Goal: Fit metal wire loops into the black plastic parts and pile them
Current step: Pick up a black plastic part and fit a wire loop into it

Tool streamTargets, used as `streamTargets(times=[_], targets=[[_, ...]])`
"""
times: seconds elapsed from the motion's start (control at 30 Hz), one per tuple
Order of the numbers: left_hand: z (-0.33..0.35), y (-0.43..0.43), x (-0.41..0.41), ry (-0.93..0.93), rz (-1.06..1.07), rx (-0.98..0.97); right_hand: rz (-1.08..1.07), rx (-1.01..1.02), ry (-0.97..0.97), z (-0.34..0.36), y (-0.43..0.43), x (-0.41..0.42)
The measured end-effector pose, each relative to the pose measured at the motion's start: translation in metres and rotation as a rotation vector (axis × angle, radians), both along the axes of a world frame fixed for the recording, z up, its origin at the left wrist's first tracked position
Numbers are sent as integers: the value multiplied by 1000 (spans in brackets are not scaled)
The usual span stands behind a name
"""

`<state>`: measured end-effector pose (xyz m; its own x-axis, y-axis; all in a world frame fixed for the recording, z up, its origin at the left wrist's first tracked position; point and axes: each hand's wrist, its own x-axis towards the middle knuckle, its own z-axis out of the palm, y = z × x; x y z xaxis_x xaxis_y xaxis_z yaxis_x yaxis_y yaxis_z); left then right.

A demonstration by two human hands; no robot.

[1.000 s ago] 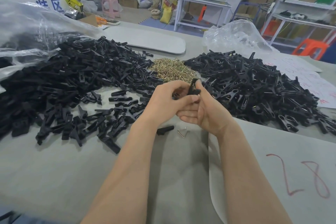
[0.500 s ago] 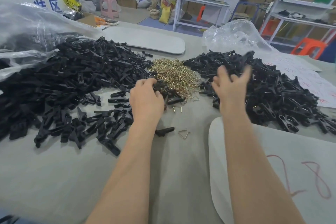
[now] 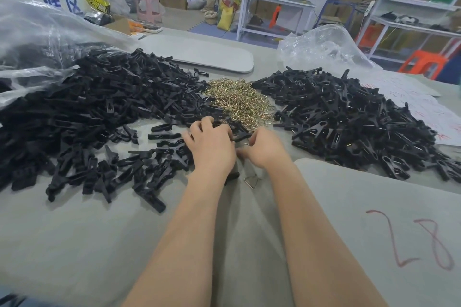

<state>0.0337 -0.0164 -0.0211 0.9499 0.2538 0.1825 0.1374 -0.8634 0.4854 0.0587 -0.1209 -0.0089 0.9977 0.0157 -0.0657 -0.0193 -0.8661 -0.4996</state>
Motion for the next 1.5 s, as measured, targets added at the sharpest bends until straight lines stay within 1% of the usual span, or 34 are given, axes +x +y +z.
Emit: streamTargets(times=[0.1,0.17,0.2,0.27,0.33,0.37,0.43,0.47,0.53,0.57,0.6,0.67,0.7,0.73,0.77,0.83,0.93,1.0,1.1,1.13,1.17,1.23,1.27,1.3,1.4,1.43,1.5], targets=[[-2,-3,0,5,-25,15,15,73,-17,1,-4,-4],[-3,-5,1,5,-33,18,-18,189,-62,4,-13,-9],[-3,-5,2,2,-34,15,-80,269,-109,8,-20,-12],[-4,-4,1,-8,-31,8,-282,361,-314,18,-41,-18],[-3,-4,1,-32,-24,-23,-485,359,-528,30,-65,-22],[-2,-4,1,-50,-19,-48,-555,343,-576,34,-75,-25],[2,-3,2,-99,-6,-127,-636,262,-582,39,-82,-29],[6,-2,2,-138,2,-199,-641,187,-584,40,-80,-31],[14,1,1,-236,25,-460,-567,75,-631,41,-67,-33],[18,4,0,-270,48,-630,-477,81,-646,40,-59,-31],[22,7,0,-299,71,-827,-360,129,-621,38,-51,-29],[28,14,-2,-362,90,-1302,-113,224,-423,32,-29,-25],[30,17,-2,-401,90,-1504,-12,221,-297,28,-17,-24],[30,20,-2,-441,106,-1639,59,212,-189,21,-6,-23],[31,22,-2,-474,133,-1725,95,211,-123,15,5,-21],[32,26,-2,-505,190,-1815,104,194,-111,2,23,-16],[31,27,0,-487,272,-1789,104,85,-159,-9,37,-10],[28,26,2,-471,293,-1690,78,102,-163,-10,35,-7],[25,22,3,-438,247,-1540,10,245,-190,-5,22,-6],[23,20,4,-421,204,-1491,-18,322,-195,-1,16,-6],[21,17,4,-388,146,-1431,-45,447,-189,4,9,-6],[18,11,6,-297,33,-1263,-74,773,-125,14,-3,-8],[17,8,6,-275,-12,-1173,-60,899,-101,17,-8,-10],[16,5,6,-272,-41,-1065,-37,966,-99,20,-12,-13],[14,-2,3,-324,-75,-671,-34,990,-197,17,-13,-18],[13,-5,1,-334,-91,-585,-60,980,-230,15,-12,-19],[13,-9,0,-326,-116,-509,-95,950,-272,11,-10,-20]])
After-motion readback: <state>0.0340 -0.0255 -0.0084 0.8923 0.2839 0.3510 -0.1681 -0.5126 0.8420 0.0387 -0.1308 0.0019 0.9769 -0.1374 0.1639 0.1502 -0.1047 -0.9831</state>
